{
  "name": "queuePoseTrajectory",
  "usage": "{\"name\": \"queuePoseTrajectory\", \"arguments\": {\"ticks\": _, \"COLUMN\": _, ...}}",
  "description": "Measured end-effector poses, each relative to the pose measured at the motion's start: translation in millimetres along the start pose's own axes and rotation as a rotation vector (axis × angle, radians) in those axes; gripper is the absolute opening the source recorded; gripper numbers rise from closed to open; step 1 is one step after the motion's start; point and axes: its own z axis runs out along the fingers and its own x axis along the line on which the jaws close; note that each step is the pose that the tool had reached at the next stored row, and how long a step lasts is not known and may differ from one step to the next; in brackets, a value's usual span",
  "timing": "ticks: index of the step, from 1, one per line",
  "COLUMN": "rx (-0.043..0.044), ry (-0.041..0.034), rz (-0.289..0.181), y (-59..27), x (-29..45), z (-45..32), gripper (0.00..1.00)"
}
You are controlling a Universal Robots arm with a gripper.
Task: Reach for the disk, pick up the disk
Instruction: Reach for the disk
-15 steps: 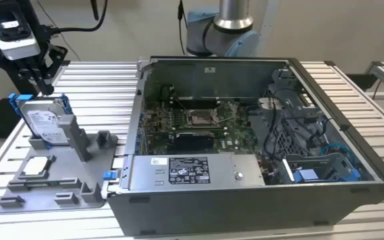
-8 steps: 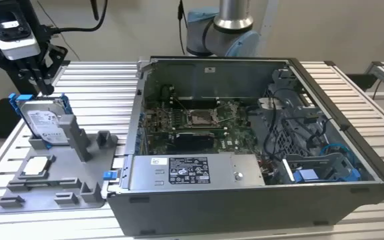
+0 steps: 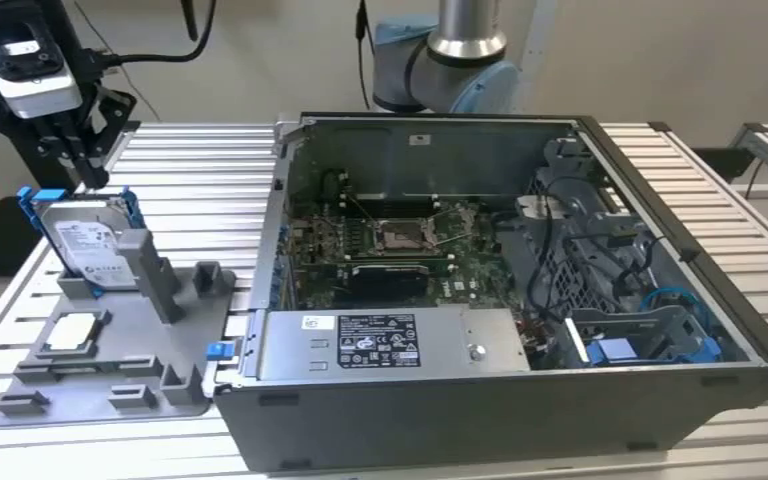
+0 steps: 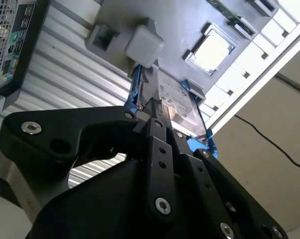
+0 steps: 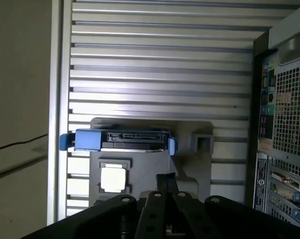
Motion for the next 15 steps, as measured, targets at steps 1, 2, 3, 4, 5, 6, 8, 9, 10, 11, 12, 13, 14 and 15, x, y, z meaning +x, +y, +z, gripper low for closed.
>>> {"name": "queuePoseTrajectory", "arguments": {"ticks": 1, "rx": 0.0001, "ry": 0.0000, "rz": 0.000, "y": 2.4, "x": 0.8, "z": 0.1, "gripper": 0.00}}
{"name": "queuePoseTrajectory", "arguments": {"ticks": 2, "rx": 0.0000, "ry": -0.0001, "rz": 0.000, "y": 4.6, "x": 2.0, "z": 0.2, "gripper": 0.00}}
{"name": "queuePoseTrajectory", "arguments": {"ticks": 3, "rx": 0.0000, "ry": 0.0000, "rz": 0.000, "y": 7.2, "x": 3.8, "z": 0.4, "gripper": 0.00}}
{"name": "queuePoseTrajectory", "arguments": {"ticks": 4, "rx": 0.0000, "ry": 0.0000, "rz": 0.000, "y": 10.1, "x": 6.9, "z": 0.5, "gripper": 0.00}}
{"name": "queuePoseTrajectory", "arguments": {"ticks": 5, "rx": 0.0000, "ry": 0.0000, "rz": 0.000, "y": 12.9, "x": 10.5, "z": 0.6, "gripper": 0.00}}
{"name": "queuePoseTrajectory", "arguments": {"ticks": 6, "rx": 0.0001, "ry": 0.0001, "rz": 0.000, "y": 15.3, "x": 14.8, "z": 0.7, "gripper": 0.00}}
{"name": "queuePoseTrajectory", "arguments": {"ticks": 8, "rx": 0.0000, "ry": 0.0000, "rz": 0.000, "y": 18.6, "x": 24.1, "z": 1.0, "gripper": 0.00}}
{"name": "queuePoseTrajectory", "arguments": {"ticks": 9, "rx": 0.0001, "ry": 0.0001, "rz": 0.000, "y": 18.9, "x": 28.3, "z": 1.0, "gripper": 0.00}}
{"name": "queuePoseTrajectory", "arguments": {"ticks": 10, "rx": 0.0000, "ry": 0.0001, "rz": 0.000, "y": 19.1, "x": 32.8, "z": 1.1, "gripper": 0.00}}
{"name": "queuePoseTrajectory", "arguments": {"ticks": 11, "rx": 0.0000, "ry": 0.0001, "rz": 0.000, "y": 19.2, "x": 37.6, "z": 1.2, "gripper": 0.00}}
{"name": "queuePoseTrajectory", "arguments": {"ticks": 12, "rx": 0.0000, "ry": 0.0000, "rz": 0.000, "y": 19.2, "x": 42.4, "z": 1.4, "gripper": 0.00}}
{"name": "queuePoseTrajectory", "arguments": {"ticks": 13, "rx": 0.0000, "ry": 0.0001, "rz": 0.000, "y": 19.3, "x": 46.6, "z": 1.5, "gripper": 0.00}}
{"name": "queuePoseTrajectory", "arguments": {"ticks": 14, "rx": 0.0000, "ry": 0.0001, "rz": 0.000, "y": 19.4, "x": 51.2, "z": 1.7, "gripper": 0.00}}
{"name": "queuePoseTrajectory", "arguments": {"ticks": 15, "rx": 0.0000, "ry": 0.0000, "rz": 0.000, "y": 19.5, "x": 55.8, "z": 2.0, "gripper": 0.00}}
